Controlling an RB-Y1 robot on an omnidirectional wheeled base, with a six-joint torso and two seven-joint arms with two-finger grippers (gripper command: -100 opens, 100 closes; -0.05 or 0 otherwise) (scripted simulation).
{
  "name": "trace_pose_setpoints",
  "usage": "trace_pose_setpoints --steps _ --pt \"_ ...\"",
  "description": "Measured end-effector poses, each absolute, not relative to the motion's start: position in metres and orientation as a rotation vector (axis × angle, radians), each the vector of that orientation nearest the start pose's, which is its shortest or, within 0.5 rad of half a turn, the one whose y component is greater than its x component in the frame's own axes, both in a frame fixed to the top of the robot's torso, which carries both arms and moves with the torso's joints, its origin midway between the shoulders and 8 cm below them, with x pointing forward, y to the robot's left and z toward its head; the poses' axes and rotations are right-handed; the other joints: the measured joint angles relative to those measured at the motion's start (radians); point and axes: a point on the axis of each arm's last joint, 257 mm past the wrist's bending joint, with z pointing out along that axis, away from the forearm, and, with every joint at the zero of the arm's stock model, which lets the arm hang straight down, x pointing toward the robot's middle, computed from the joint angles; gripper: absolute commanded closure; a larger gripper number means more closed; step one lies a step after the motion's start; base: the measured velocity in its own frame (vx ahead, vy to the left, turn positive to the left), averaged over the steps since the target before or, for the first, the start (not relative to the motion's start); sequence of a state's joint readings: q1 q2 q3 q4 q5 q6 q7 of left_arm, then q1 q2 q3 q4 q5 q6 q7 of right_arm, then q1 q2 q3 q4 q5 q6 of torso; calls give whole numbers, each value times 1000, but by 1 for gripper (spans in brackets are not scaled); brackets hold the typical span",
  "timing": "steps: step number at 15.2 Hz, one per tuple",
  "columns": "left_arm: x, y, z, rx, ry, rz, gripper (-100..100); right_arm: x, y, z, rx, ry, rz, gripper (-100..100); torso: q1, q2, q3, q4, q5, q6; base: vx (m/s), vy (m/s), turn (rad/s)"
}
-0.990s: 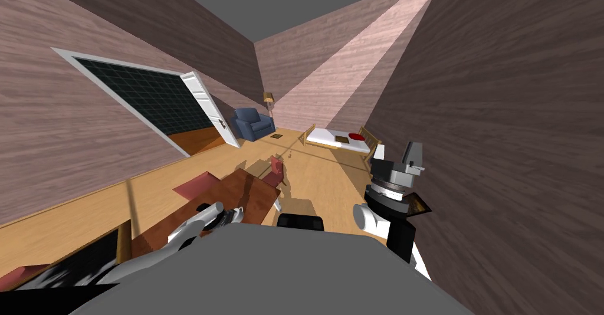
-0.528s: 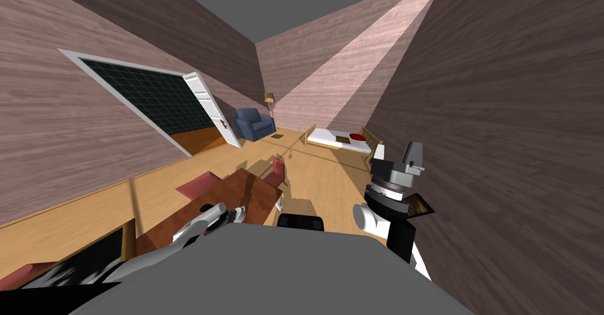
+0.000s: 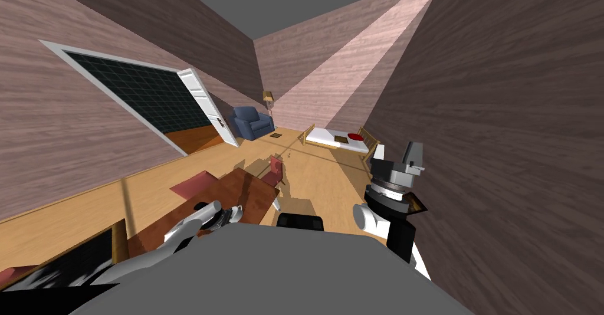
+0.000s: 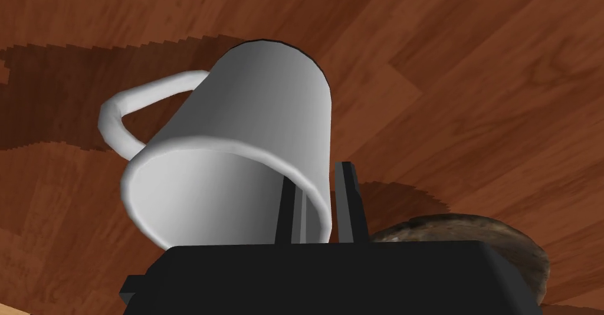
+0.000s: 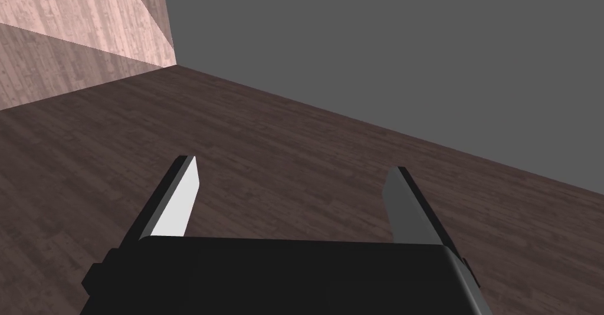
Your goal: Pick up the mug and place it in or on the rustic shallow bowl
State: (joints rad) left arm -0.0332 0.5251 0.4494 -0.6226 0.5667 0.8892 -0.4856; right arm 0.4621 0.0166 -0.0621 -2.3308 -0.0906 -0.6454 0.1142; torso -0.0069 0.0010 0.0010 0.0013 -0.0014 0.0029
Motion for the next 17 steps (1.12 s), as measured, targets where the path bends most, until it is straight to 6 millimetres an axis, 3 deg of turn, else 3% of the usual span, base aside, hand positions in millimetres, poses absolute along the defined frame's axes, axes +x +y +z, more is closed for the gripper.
trace_pose_setpoints --steps 2,5,12,17 --pt "176 564 -559 -2499 1730 -11 100 300 -300 83 496 403 1242 0 -3 2 1 1 -2 0 -52 -120 -18" --pt "176 578 -549 -2486 1731 6 100 300 -300 83 496 403 1241 0 2 1 1 1 -2 -1 -23 -50 -16" --pt "185 633 -496 -2423 1735 65 100 300 -300 83 496 403 1241 0 0 3 3 2 -3 -1 -43 -58 -17" --pt "182 651 -473 -2406 1768 81 100 300 -300 83 496 403 1241 0 2 5 3 1 -2 -3 -62 -36 33"
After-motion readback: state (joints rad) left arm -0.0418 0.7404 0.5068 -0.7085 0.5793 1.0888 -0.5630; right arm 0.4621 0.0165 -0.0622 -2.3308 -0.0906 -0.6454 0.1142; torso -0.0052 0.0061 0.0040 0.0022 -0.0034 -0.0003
